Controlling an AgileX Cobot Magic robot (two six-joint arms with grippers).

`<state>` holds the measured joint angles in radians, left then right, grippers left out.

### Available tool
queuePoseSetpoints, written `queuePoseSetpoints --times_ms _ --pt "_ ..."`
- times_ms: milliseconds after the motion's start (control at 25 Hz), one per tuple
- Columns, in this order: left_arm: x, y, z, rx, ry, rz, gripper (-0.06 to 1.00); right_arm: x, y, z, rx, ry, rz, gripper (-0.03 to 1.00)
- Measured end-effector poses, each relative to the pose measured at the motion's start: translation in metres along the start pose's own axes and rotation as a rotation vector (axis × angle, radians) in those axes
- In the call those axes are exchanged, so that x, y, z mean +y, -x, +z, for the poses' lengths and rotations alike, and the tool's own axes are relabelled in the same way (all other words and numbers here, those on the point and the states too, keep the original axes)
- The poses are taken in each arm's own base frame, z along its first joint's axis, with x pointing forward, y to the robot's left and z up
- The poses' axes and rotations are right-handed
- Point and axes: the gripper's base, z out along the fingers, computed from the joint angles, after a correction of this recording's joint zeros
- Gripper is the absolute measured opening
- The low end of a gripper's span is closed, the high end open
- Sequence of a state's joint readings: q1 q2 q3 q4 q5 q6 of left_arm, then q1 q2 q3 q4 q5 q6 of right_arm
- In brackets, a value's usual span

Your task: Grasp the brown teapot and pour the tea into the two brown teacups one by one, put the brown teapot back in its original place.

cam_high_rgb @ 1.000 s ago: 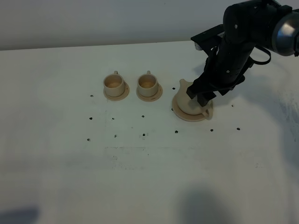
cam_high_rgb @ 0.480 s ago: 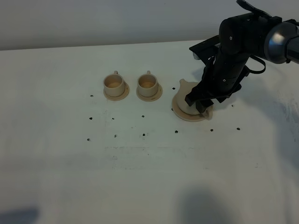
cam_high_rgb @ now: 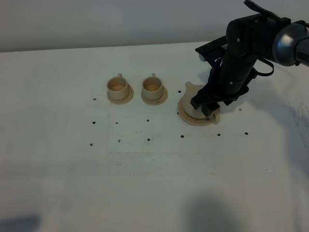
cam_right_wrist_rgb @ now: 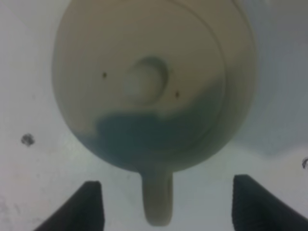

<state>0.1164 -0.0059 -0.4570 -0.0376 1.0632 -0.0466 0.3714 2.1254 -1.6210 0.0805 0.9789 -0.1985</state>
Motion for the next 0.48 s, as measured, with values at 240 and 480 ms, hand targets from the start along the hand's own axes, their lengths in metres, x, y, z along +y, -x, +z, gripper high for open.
queuePoseSetpoints --times_ms 240,480 --pt "0.0000 0.0000 0.0000 0.000 0.000 0.000 0.31 -0.0001 0.0002 0.0000 -0.002 -0.001 -0.009 0.50" --pt "0.0000 0.0000 0.0000 0.000 0.000 0.000 0.31 -0.0001 0.0002 0.0000 -0.002 -0.001 -0.019 0.46"
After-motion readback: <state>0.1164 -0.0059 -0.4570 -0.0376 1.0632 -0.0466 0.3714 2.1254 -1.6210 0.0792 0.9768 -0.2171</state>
